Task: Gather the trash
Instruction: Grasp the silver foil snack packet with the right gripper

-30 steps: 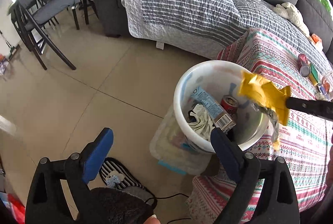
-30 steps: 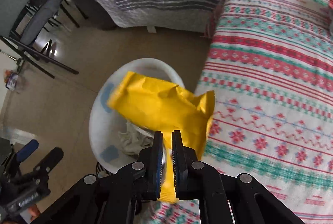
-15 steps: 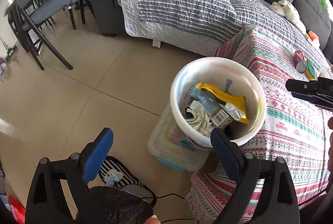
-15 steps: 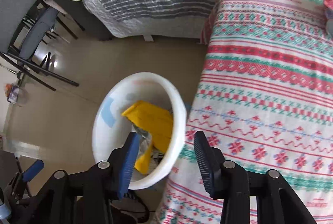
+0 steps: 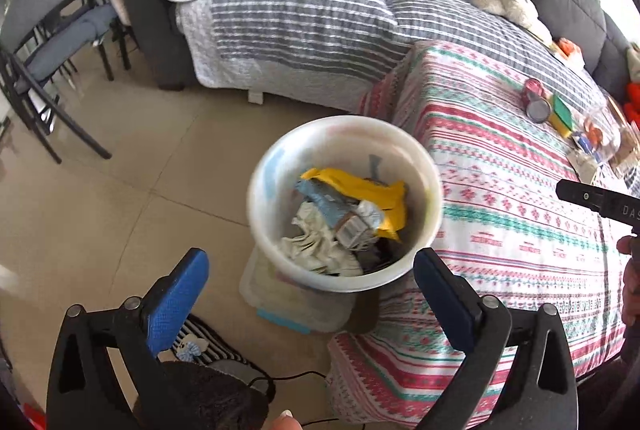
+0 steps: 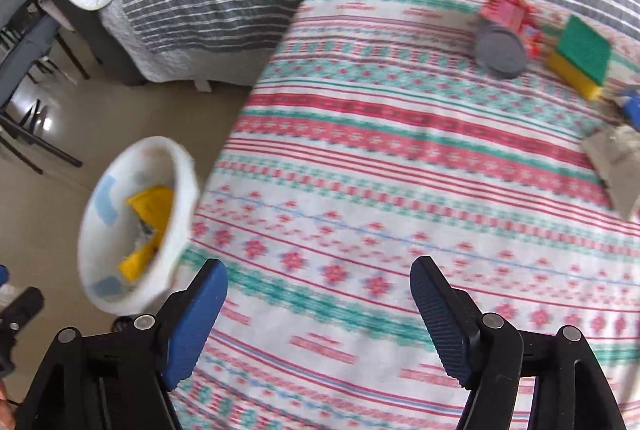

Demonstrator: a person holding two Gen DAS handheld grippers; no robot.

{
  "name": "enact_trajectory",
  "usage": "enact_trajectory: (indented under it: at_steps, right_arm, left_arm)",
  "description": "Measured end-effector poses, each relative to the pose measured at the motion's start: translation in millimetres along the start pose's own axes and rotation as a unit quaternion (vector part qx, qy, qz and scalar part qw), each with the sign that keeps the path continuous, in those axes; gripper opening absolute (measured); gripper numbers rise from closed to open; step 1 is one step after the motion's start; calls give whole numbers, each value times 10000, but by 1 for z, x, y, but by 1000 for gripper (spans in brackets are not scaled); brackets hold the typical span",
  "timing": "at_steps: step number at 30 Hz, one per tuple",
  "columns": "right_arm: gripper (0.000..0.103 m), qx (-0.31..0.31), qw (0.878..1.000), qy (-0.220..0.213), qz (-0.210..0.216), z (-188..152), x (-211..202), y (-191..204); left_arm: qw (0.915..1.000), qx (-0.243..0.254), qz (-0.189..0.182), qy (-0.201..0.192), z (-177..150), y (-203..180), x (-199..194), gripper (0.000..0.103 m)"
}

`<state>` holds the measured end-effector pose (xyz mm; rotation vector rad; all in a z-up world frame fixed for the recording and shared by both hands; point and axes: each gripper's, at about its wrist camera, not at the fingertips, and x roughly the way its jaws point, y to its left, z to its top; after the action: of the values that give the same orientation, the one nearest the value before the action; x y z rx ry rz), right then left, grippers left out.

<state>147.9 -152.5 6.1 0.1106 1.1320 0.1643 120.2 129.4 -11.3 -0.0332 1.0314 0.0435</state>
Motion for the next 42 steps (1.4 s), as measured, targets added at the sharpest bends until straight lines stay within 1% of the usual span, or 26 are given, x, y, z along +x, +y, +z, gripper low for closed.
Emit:
enact_trajectory:
  at_steps: [6, 10, 13, 14, 16, 20, 22, 25, 27, 31, 33, 34, 35, 36, 37, 40, 42]
  right_arm:
    - [81, 496, 9972, -178, -536, -1, -12, -67]
    - [82, 1072, 9904, -430, -756, -8, -19, -123]
    - [82, 1388, 9846, -328, -1007, -14, -18, -160]
    - [82, 1480, 9830, -391, -1013, -13, -20, -172]
    - [82, 1676, 9799, -461, -976, -10, -21, -191]
    - [82, 2116, 9729, -582, -728, -4, -19, -222]
    - [82, 2311, 9688, -680, -580, -2, -16, -231]
    - [82, 2600, 9619, -814, -240, -2, -11, -241]
    - [81, 2715, 9586, -839, -170, 0, -3, -243]
    - [71, 2627, 9602, -904, -300, 5, 7, -242]
    - [64, 2507, 9624, -986, -360, 8, 8, -240]
    - [51, 2444, 9640, -993, -324, 9, 10, -239]
    - [36, 2409, 9656, -956, -214, 10, 12, -238]
    - [31, 2420, 9658, -921, -95, 10, 13, -239]
    - [9, 2416, 9662, -897, -10, 11, 14, -239]
    - [9, 2373, 9678, -833, -40, 11, 8, -238]
    - [8, 2374, 9673, -896, 1, 10, -3, -242]
  left_arm:
    - [9997, 214, -86, 3, 8, -32, 0, 103]
    - [9993, 252, -265, 64, 14, -56, 4, 103]
    - [9991, 292, -305, 22, 18, -73, 6, 103]
    - [9990, 319, -322, 16, 20, -79, 7, 103]
    - [9988, 329, -349, -22, 24, -89, 8, 103]
    - [9986, 263, -453, -50, 31, -106, 13, 103]
    - [9984, 263, -492, -42, 34, -115, 16, 103]
    - [9981, 295, -546, -12, 36, -130, 23, 103]
    - [9977, 324, -591, 27, 37, -141, 28, 103]
    - [9973, 391, -612, 91, 37, -158, 37, 103]
    - [9973, 387, -614, 117, 38, -165, 42, 103]
    - [9973, 388, -610, 123, 39, -169, 44, 103]
    - [9973, 396, -603, 123, 39, -172, 46, 103]
    - [9973, 411, -593, 120, 40, -175, 48, 103]
    - [9973, 432, -584, 109, 40, -180, 49, 103]
    - [9967, 558, -590, 43, 43, -192, 49, 103]
    - [9959, 728, -529, -42, 46, -202, 47, 103]
